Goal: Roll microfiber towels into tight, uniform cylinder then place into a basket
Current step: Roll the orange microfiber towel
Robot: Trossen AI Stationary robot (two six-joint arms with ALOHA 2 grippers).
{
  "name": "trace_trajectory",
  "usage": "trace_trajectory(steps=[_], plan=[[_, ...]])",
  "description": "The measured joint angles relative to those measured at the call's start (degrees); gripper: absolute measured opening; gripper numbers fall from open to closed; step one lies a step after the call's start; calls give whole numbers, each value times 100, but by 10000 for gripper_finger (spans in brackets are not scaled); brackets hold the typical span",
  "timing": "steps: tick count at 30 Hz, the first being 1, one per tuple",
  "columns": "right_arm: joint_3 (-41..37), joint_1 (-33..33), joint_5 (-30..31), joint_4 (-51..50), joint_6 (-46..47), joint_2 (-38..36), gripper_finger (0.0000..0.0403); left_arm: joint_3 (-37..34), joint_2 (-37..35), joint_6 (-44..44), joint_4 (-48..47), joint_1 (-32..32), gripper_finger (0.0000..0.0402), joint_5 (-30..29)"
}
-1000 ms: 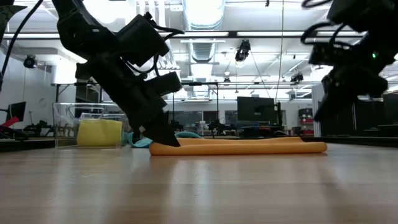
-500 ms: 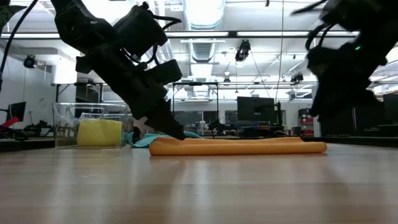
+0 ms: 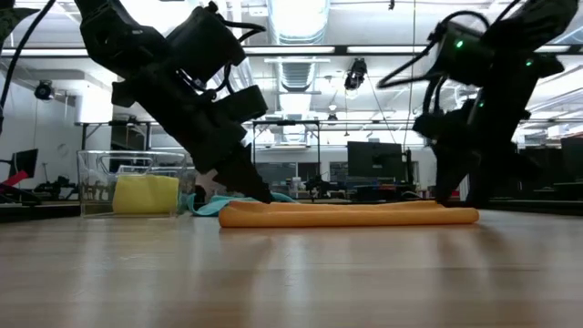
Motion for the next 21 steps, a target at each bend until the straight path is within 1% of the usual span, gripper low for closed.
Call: trace_trajectory(steps=[3, 7, 15, 18, 21], plan=[[91, -7, -15, 105, -5, 389, 246, 0, -2, 0, 14, 0, 0, -2], [256, -7, 10, 347, -51, 716, 241, 0, -7, 0, 7, 0, 0, -4], [398, -6, -58, 546, -68, 855, 226, 0, -7, 138, 9, 0, 0, -17], [342, -4, -19, 552, -93, 879, 205, 0, -7, 142, 1, 0, 0, -17], [328, 15, 171, 472, -274, 918, 157, 15, -10, 148, -1, 0, 0, -17]])
